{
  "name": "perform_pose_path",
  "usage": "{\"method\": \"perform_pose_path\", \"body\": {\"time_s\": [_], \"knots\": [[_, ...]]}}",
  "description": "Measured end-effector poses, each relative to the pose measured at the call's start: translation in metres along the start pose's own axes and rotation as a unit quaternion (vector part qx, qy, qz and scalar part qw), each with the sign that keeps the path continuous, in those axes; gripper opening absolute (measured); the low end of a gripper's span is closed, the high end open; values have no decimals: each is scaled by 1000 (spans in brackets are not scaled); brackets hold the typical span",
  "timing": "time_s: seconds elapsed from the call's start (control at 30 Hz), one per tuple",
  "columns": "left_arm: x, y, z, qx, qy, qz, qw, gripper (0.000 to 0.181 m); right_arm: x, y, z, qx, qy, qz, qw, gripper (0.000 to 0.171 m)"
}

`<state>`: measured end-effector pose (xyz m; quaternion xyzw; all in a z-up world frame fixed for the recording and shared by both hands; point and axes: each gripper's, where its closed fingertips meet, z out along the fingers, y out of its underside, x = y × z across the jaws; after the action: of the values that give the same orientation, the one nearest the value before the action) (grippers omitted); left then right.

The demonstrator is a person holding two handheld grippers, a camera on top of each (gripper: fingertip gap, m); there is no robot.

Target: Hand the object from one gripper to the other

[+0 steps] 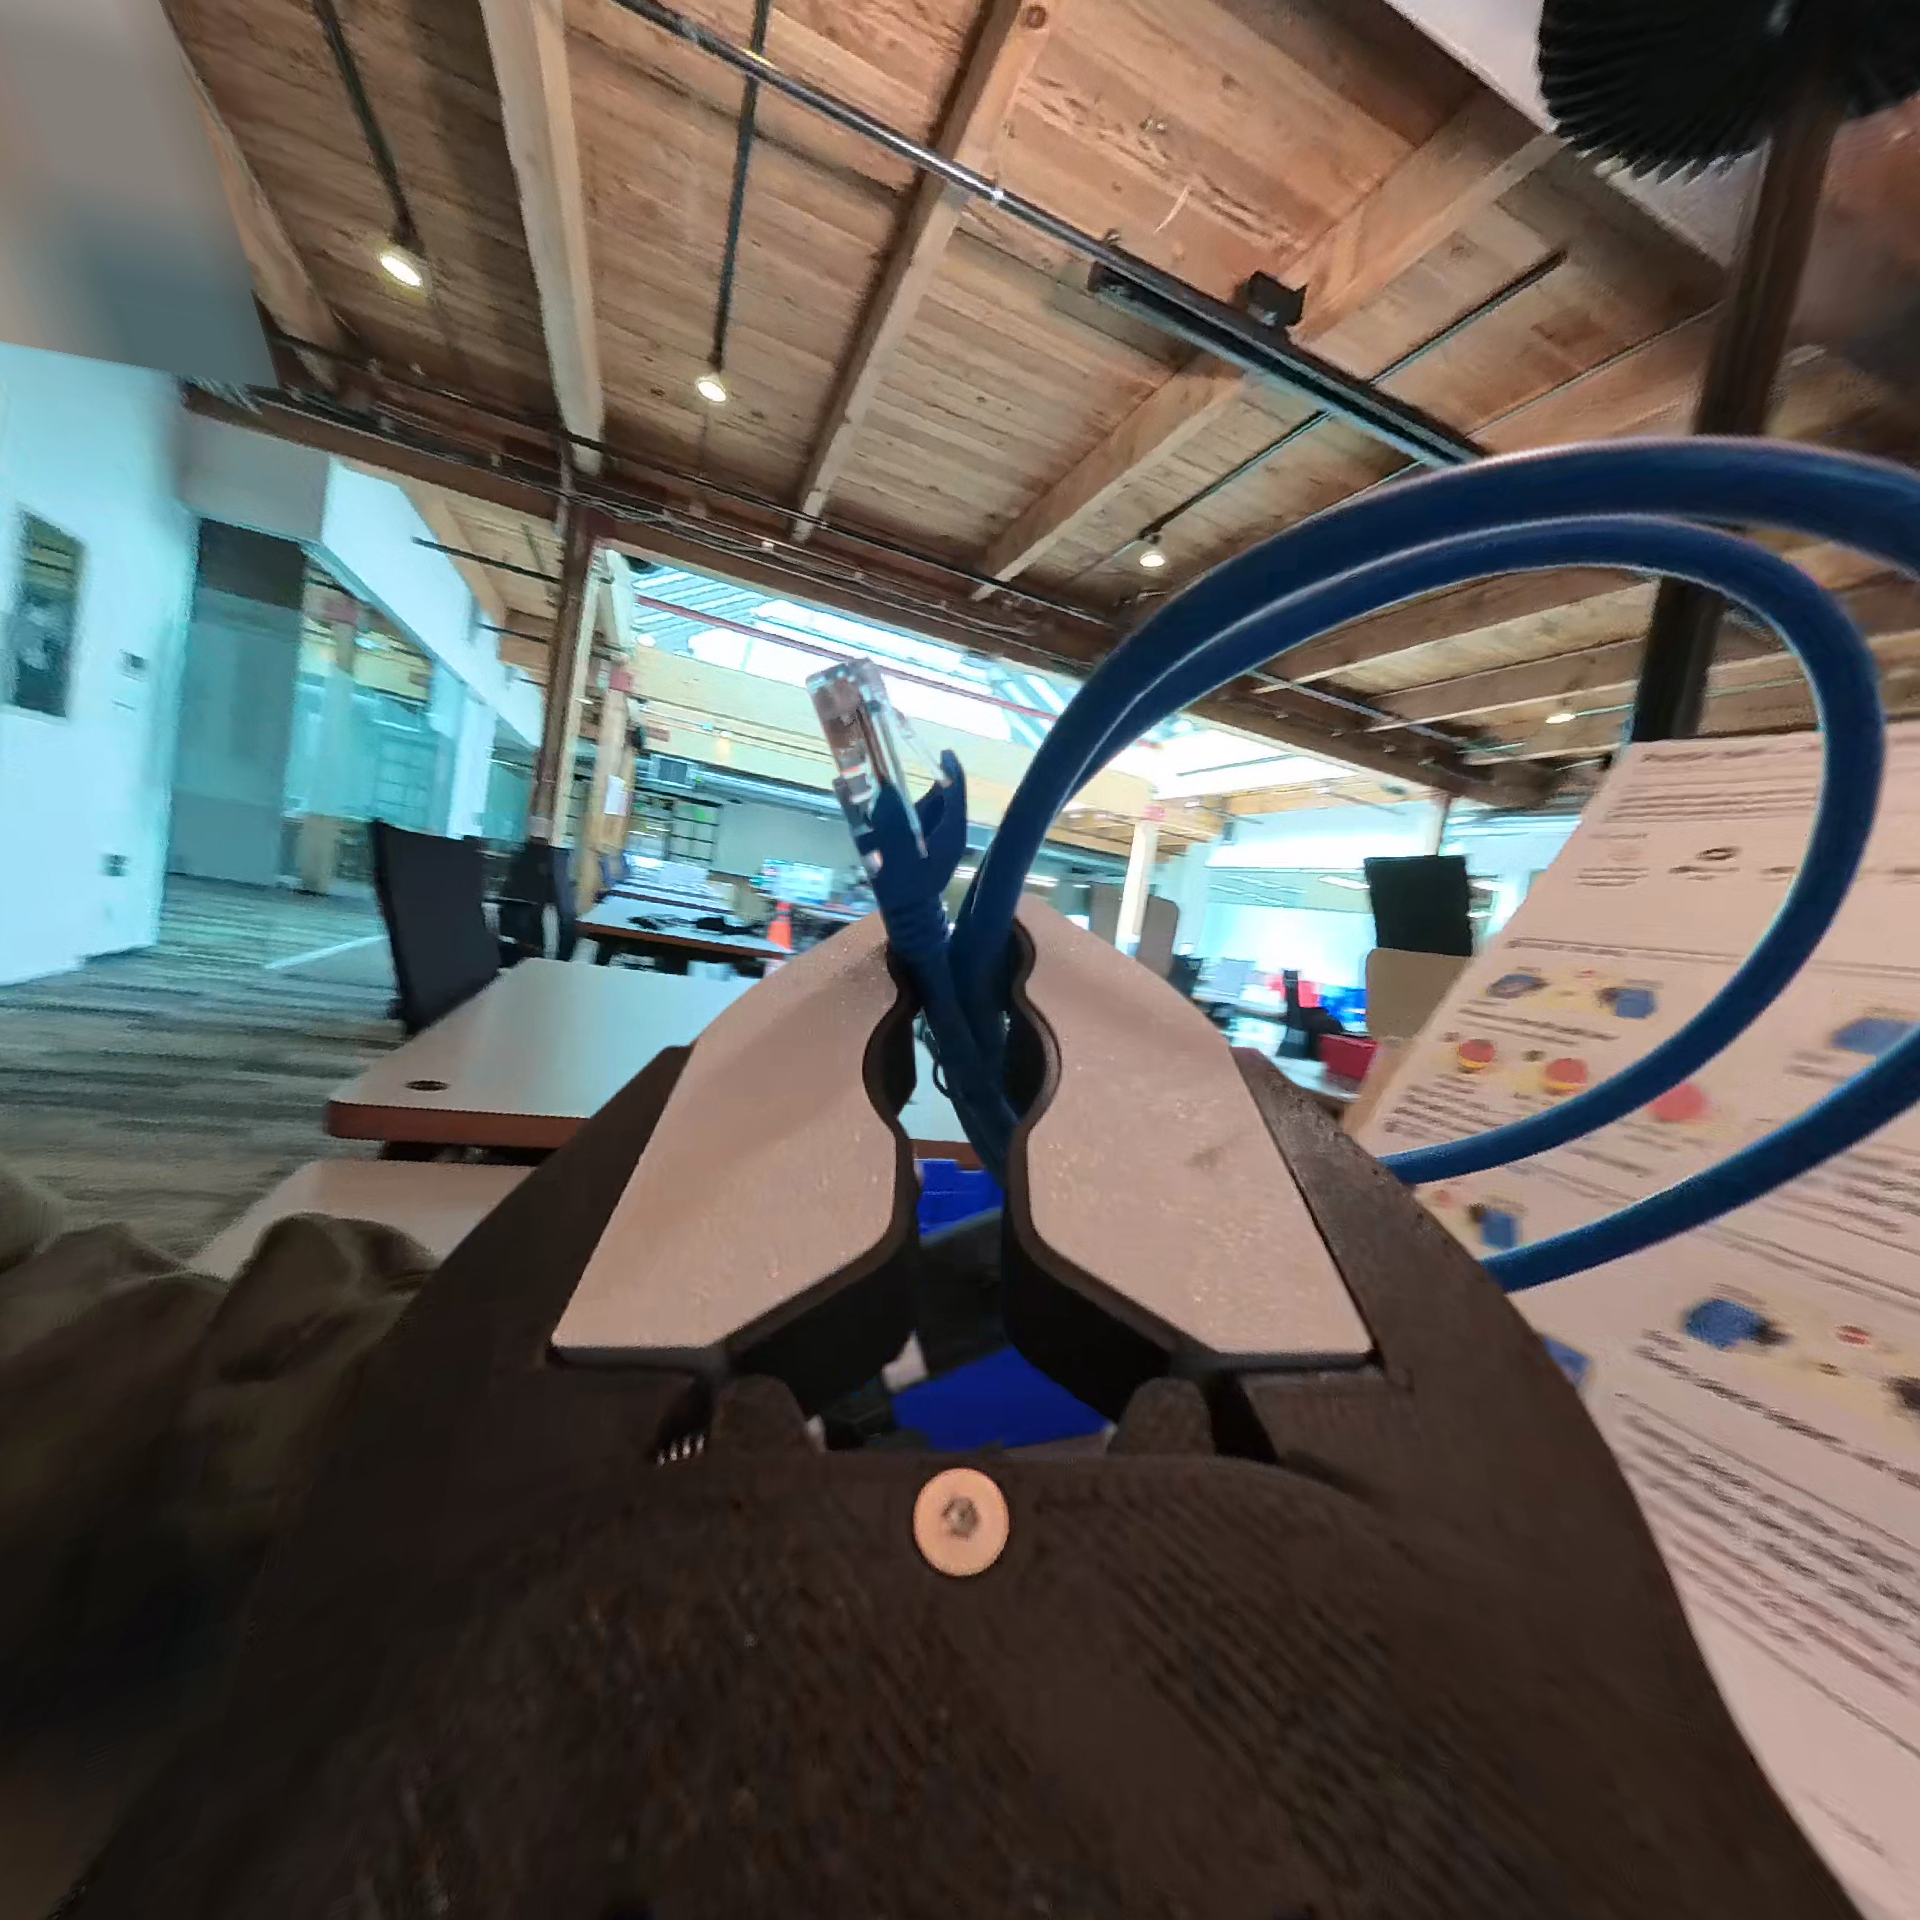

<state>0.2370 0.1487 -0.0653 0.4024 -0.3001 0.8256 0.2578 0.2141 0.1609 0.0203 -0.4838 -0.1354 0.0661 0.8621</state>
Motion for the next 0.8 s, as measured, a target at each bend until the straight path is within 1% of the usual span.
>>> {"method": "perform_pose_path", "body": {"time_s": [0.07, 0.13, 0.17, 0.27, 0.3, 0.37, 0.47, 0.53, 0.57, 0.63, 0.7, 0.77, 0.8], "knots": [[18, -5, 4, 30, 69, -34, 997, 70, -8, 4, 3, -5, -32, 30, 999, 13], [28, -15, 1, 75, 105, -53, 990, 60, -18, 12, 6, -25, -62, 47, 997, 13], [27, -18, 0, 85, 100, -56, 990, 55, -23, 16, 8, -38, -73, 50, 995, 13], [30, -24, -6, 106, 88, -25, 990, 38, -29, 25, 11, -66, -81, 42, 994, 13], [29, -26, -8, 108, 76, -12, 991, 24, -30, 25, 11, -64, -79, 36, 994, 13], [28, -28, -12, 109, 55, 28, 992, 20, -27, 28, 12, -73, -63, 29, 995, 13], [29, -34, -18, 127, 31, 81, 988, 17, -26, 36, 12, -93, -63, 40, 993, 14], [31, -41, -24, 148, 17, 117, 982, 15, -20, 43, 9, -113, -45, 37, 992, 16], [32, -48, -30, 173, -3, 138, 975, 11, -11, 50, 6, -137, -19, 31, 990, 19], [31, -63, -45, 221, -74, 205, 951, 11, 9, 68, -4, -208, 35, 13, 977, 40], [26, -71, -57, 221, -167, 263, 924, 11, 27, 80, -16, -266, 84, -32, 960, 56], [26, -79, -69, 225, -253, 334, 880, 11, 42, 86, -24, -310, 127, -102, 937, 71], [27, -84, -77, 238, -290, 353, 857, 11, 48, 88, -25, -325, 146, -146, 923, 84]]}}
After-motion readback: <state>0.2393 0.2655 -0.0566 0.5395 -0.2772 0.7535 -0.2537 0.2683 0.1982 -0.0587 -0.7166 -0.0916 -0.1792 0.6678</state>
